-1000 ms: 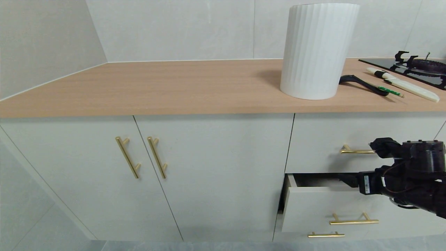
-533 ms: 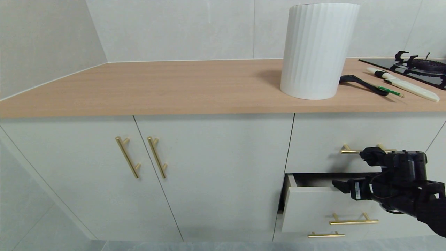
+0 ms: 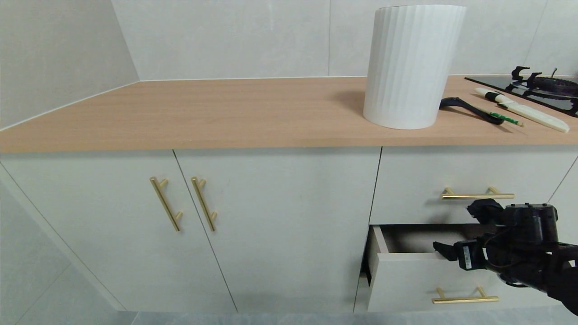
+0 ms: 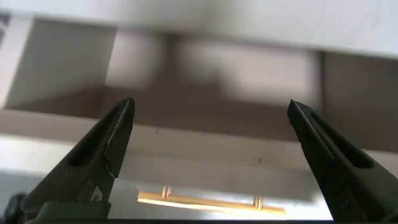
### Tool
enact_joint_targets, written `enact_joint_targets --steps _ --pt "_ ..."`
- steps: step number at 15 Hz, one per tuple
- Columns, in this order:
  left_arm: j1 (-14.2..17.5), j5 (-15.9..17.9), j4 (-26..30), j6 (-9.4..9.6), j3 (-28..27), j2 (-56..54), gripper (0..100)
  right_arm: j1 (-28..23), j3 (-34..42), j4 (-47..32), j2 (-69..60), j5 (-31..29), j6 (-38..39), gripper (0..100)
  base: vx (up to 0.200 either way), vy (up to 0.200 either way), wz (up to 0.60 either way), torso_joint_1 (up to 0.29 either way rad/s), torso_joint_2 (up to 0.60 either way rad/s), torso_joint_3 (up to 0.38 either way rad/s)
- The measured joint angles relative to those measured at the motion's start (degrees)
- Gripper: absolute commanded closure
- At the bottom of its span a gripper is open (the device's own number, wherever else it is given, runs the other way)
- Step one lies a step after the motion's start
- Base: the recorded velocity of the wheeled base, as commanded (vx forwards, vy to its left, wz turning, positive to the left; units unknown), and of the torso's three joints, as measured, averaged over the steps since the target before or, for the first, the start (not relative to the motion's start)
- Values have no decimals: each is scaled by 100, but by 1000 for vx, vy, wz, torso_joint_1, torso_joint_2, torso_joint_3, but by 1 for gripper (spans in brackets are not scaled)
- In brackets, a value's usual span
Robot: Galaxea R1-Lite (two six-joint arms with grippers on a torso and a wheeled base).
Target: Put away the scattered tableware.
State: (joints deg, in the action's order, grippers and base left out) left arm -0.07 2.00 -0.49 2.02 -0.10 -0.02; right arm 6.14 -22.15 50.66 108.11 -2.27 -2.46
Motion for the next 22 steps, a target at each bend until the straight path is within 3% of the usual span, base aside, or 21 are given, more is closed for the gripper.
enact_joint_targets --steps 3,10,22 --pt "0 0 -2 -2 0 0 0 7 115 -217 -87 -9 -54 0 0 0 0 0 0 0" --pt "0 0 -2 0 0 0 0 110 134 -1741 -585 -5 -148 0 0 0 0 0 0 0" --pt "0 0 -5 0 0 0 0 466 322 -3400 -1318 -244 -282 0 0 0 0 0 0 0"
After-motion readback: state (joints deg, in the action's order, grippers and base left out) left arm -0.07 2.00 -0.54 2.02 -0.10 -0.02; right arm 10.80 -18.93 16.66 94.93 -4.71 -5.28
